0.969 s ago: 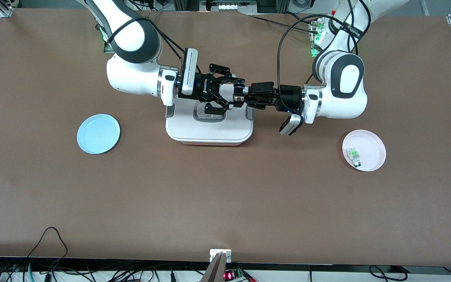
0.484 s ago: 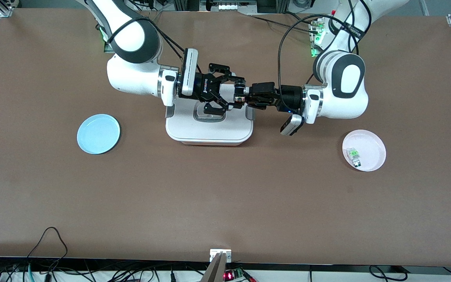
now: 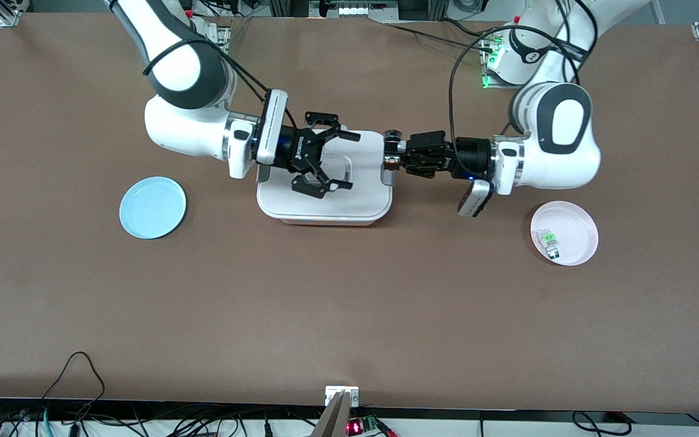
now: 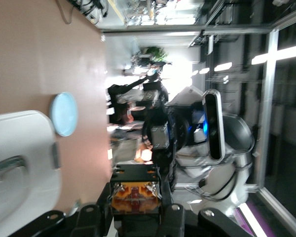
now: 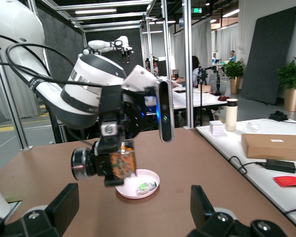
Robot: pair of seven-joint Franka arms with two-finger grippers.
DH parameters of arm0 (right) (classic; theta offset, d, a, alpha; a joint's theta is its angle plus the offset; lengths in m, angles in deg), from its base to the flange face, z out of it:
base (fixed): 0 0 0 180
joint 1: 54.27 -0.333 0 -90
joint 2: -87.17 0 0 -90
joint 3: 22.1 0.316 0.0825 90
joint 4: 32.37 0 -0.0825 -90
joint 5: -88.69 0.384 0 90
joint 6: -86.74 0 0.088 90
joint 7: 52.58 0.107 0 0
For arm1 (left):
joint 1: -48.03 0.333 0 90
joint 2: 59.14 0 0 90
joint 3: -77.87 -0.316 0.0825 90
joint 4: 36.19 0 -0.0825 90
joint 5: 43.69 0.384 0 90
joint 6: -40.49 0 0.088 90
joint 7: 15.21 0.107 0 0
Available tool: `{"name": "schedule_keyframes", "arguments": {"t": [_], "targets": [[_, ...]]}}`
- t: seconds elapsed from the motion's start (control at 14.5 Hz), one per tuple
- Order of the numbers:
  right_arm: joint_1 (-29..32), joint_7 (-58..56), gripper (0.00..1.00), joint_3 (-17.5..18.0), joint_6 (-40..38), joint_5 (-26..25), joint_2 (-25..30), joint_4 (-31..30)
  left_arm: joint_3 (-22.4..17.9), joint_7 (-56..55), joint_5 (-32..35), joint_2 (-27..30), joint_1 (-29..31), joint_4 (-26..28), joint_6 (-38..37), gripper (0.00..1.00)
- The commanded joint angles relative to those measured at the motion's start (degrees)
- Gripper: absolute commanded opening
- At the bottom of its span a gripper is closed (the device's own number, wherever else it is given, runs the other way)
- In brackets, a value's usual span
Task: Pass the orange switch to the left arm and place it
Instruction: 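Carry the switch to the white plate while the right gripper withdraws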
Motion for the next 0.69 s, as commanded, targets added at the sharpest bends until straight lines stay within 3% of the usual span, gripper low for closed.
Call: {"name": "schedule_keyframes", "arguments": {"t": [0.0, 0.14, 0.42, 0.48, 0.62], "targets": [[2.4, 0.3, 1.0, 0.4, -0.6, -0.6, 0.9, -0.3, 0.1, -0.6, 12.7, 0.2, 3.5, -3.9, -2.5, 0.0], [4.1, 1.1, 1.0, 0.4, -0.7, -2.9, 1.4, -0.8, 0.0, -0.5, 22.0, -0.1, 5.1, -5.0, -2.8, 0.0], [5.8, 13.9, 1.0, 0.3, -1.3, -13.5, 2.5, -0.9, 0.0, -0.4, 41.8, -0.5, 7.8, -9.0, -6.3, 0.0], [6.4, 19.0, 1.0, 0.3, -1.3, -17.0, 3.0, -0.9, 0.0, -0.3, 47.0, -1.7, 7.9, -11.1, -7.2, 0.0], [7.5, 26.5, 1.0, -0.2, -1.8, -29.3, 3.2, -0.7, 0.1, 0.0, 56.8, -4.5, 9.0, -14.7, -9.2, 0.0]]}}
